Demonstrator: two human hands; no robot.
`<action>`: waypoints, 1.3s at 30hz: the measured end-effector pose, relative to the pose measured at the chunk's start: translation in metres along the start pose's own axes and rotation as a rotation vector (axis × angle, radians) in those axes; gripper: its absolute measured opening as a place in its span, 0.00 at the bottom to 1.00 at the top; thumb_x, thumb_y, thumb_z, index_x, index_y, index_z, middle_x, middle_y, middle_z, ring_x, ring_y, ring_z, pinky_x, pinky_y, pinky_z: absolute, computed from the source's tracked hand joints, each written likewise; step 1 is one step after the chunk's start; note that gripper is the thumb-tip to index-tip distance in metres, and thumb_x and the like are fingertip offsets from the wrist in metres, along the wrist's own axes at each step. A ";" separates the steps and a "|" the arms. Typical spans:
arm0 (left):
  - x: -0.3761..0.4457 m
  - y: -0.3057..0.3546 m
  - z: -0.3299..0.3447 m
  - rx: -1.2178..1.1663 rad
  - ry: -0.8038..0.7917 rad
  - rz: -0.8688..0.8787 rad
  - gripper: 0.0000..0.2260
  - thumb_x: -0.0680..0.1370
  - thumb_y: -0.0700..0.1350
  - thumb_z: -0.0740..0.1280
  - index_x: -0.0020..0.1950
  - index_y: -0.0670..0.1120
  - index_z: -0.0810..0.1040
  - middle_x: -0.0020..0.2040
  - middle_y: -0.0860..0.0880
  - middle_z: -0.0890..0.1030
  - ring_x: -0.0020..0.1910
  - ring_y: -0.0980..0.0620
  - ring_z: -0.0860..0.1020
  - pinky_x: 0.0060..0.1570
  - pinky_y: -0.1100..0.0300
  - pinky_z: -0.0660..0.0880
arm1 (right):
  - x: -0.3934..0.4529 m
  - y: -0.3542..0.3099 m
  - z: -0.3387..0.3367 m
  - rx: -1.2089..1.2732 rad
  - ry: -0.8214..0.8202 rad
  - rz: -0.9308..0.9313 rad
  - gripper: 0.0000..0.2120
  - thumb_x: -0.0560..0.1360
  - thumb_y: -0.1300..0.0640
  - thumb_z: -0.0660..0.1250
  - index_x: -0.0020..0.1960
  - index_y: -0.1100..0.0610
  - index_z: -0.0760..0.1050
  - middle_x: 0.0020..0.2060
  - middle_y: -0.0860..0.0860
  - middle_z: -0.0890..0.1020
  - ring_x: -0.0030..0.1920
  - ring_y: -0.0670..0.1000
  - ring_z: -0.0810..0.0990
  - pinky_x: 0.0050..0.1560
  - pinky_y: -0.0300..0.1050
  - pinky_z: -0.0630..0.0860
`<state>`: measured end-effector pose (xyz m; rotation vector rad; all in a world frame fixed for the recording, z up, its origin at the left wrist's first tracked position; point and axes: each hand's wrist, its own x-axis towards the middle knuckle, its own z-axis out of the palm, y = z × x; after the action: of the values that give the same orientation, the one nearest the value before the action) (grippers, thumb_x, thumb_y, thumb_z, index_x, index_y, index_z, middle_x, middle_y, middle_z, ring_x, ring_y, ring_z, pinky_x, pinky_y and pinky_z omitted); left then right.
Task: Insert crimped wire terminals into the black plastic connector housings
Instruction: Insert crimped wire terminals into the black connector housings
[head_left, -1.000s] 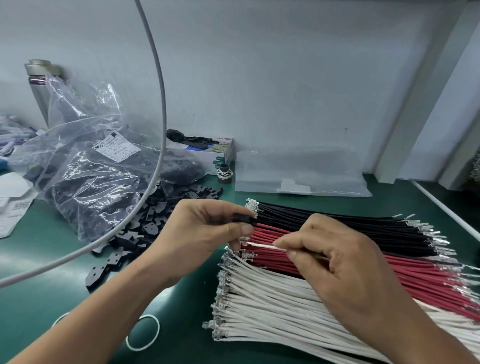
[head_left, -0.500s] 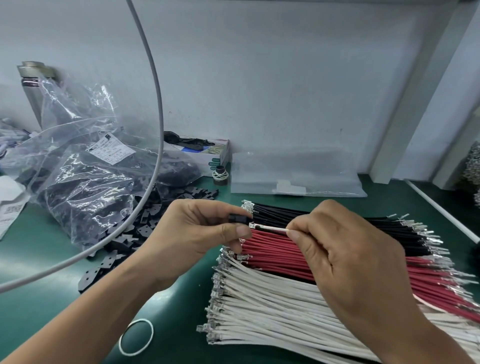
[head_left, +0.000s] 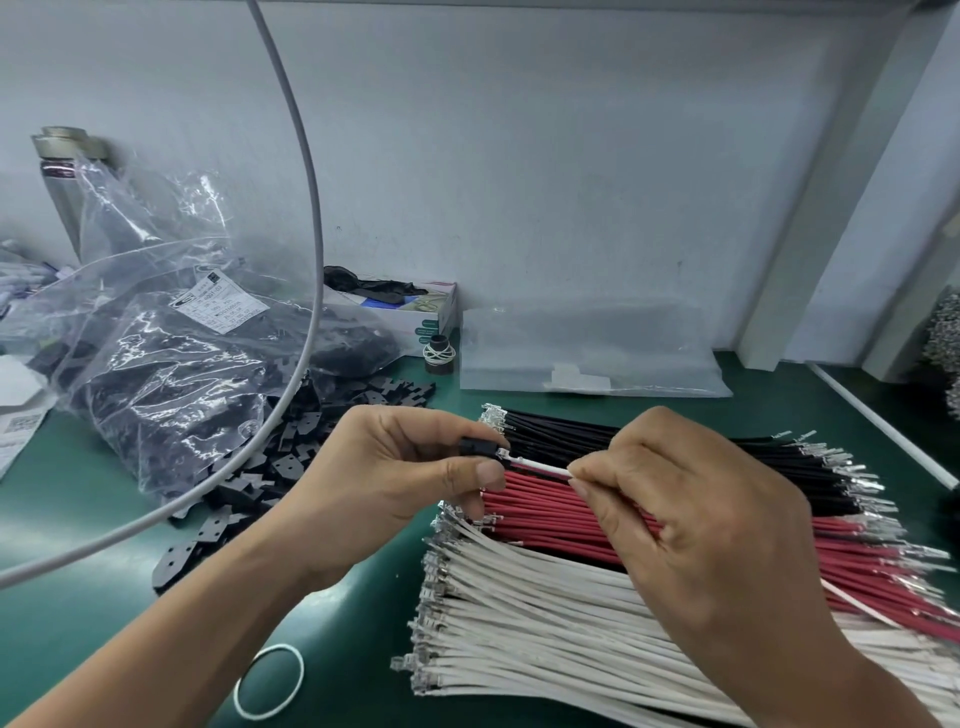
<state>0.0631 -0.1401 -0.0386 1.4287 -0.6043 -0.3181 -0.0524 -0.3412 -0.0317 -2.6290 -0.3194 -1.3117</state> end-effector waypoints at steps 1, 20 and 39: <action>0.000 0.000 0.000 0.006 -0.002 0.005 0.11 0.68 0.35 0.76 0.50 0.35 0.87 0.38 0.37 0.85 0.31 0.48 0.82 0.38 0.62 0.80 | 0.000 -0.001 0.001 0.012 -0.005 0.006 0.04 0.76 0.56 0.71 0.44 0.54 0.84 0.38 0.45 0.78 0.36 0.47 0.77 0.33 0.46 0.77; -0.003 0.003 0.003 0.174 -0.050 0.105 0.08 0.69 0.37 0.77 0.47 0.40 0.88 0.34 0.43 0.85 0.31 0.51 0.80 0.37 0.64 0.78 | -0.001 -0.001 0.010 0.275 -0.056 0.201 0.04 0.76 0.58 0.72 0.42 0.52 0.82 0.38 0.43 0.77 0.38 0.46 0.77 0.37 0.40 0.73; -0.004 0.002 0.005 0.205 -0.073 0.041 0.08 0.68 0.42 0.77 0.46 0.44 0.89 0.35 0.42 0.86 0.30 0.51 0.81 0.35 0.62 0.79 | -0.003 0.002 0.013 0.213 0.037 0.110 0.05 0.77 0.57 0.70 0.43 0.55 0.83 0.39 0.45 0.77 0.36 0.45 0.75 0.37 0.37 0.72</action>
<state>0.0566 -0.1420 -0.0378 1.6046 -0.7412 -0.2830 -0.0441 -0.3401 -0.0416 -2.4073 -0.2864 -1.2179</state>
